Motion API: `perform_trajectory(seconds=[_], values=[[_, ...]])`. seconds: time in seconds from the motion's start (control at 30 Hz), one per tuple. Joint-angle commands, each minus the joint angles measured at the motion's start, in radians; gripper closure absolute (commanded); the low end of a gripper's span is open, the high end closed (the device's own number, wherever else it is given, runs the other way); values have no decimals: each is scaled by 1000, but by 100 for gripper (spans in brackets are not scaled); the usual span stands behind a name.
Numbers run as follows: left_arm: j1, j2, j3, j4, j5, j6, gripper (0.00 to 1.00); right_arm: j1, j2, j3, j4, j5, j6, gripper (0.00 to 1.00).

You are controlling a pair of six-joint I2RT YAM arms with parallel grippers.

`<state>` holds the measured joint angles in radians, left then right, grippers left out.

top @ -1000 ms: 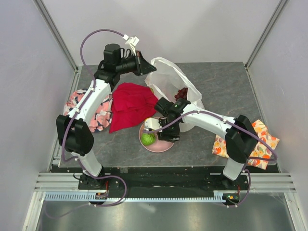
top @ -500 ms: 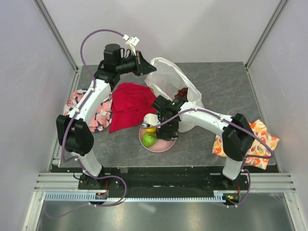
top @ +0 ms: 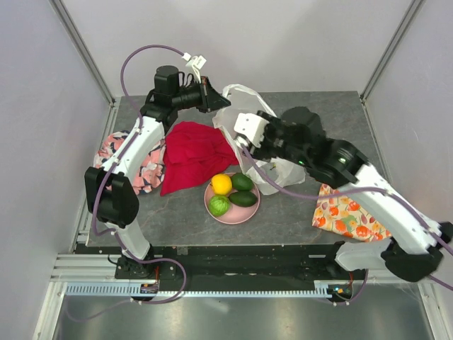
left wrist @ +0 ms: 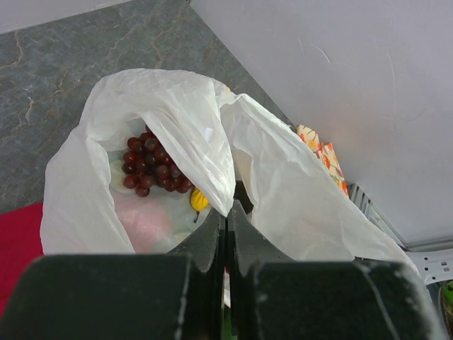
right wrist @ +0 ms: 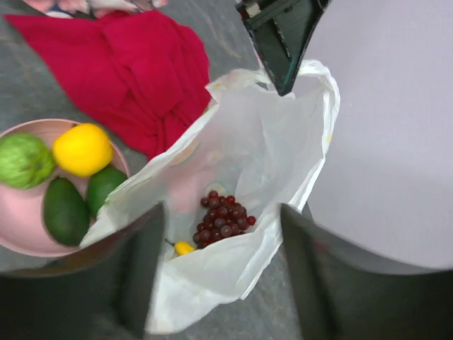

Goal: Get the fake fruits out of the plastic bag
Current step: Adjust the plastic bag at the center of the board.

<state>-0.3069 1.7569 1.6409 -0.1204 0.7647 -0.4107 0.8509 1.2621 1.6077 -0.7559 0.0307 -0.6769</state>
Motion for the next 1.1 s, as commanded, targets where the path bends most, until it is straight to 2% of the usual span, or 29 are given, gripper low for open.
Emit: perform_trajectory(seconds=[0.0, 0.03, 0.07, 0.13, 0.2, 0.27, 0.33, 0.5, 0.53, 0.63, 0.7, 0.77, 0.87, 0.97, 1.0, 1.07], values=[[-1, -46, -23, 38, 27, -16, 98, -55, 223, -106, 151, 106, 117, 42], [-1, -51, -26, 36, 28, -16, 98, -79, 247, -114, 158, 104, 122, 47], [-3, -57, -29, 33, 34, -16, 98, -87, 297, -117, 161, 104, 122, 61], [-3, -71, -41, 30, 42, -19, 98, -121, 359, -138, 161, 98, 114, 68], [-3, -82, -55, 27, 47, -20, 98, -166, 379, -182, 156, 141, 108, 71], [-1, -99, -73, 27, 44, -17, 98, -205, 372, -221, 89, 153, 112, 76], [-3, -122, -88, 25, 45, -17, 98, -242, 302, -267, 41, 164, 109, 76], [-3, -169, -157, 18, 65, 2, 98, -242, 56, -492, -115, 176, 37, 75], [-3, -187, -173, 15, 70, 10, 98, -242, 28, -562, -140, 216, 4, 74], [-4, -195, -191, 25, 129, 24, 99, -245, -58, -687, -114, 273, -45, 75], [-8, -178, -190, 48, 183, 13, 98, -246, -70, -713, -79, 276, -59, 75], [-20, -146, -175, 57, 211, 9, 98, -246, -43, -703, -22, 288, -52, 74], [-34, -90, -109, 57, 223, -2, 98, -274, 81, -628, 56, 305, -21, 70], [-38, -56, -38, 56, 223, -17, 98, -323, 235, -484, 63, 273, 25, 54], [-38, -42, -27, 57, 222, -17, 98, -331, 294, -448, 61, 264, 51, 39], [-40, -39, -15, 56, 219, -16, 99, -342, 341, -362, 49, 236, 63, 33]])
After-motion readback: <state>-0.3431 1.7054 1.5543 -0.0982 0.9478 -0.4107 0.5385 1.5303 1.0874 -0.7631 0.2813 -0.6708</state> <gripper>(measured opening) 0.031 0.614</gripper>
